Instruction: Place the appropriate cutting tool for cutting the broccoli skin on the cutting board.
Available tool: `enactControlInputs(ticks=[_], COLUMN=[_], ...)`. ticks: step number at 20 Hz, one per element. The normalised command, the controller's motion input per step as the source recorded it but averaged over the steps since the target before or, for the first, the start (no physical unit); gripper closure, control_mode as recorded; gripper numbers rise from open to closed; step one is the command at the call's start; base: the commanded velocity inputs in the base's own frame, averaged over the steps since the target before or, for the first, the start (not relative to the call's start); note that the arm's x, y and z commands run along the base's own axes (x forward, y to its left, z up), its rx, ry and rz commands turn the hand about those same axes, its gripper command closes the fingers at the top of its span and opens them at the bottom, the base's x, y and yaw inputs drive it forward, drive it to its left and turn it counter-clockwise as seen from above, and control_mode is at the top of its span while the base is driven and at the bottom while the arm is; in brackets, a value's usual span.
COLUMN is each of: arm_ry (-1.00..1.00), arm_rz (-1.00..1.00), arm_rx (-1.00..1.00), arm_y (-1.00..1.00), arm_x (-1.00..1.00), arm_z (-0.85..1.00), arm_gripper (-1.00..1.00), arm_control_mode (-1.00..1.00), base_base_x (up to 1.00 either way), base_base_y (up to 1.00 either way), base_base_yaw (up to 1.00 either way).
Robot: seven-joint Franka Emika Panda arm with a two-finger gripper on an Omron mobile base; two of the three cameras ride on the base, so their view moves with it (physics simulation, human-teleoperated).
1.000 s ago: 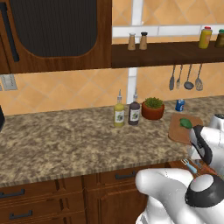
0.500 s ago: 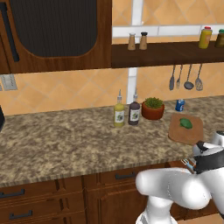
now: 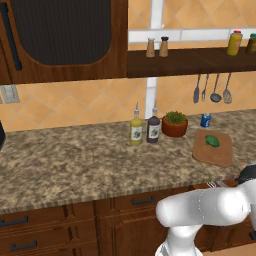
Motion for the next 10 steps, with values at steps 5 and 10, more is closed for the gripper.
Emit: enactControlInputs(ticks=[5,10], arm_ry=[0.05,0.08], arm_rz=[0.0,0.0], arm_rx=[0.0,0.02], arm_y=[-0.02,0.0], arm_x=[-0.91,-1.0], arm_z=[-0.01,0.33], arm_gripper=[-1.0,-1.0], arm_control_mode=[-1.0,-1.0], base_base_x=[0.0,0.0], base_base_y=[0.0,0.0], base_base_yaw=[0.0,0.0])
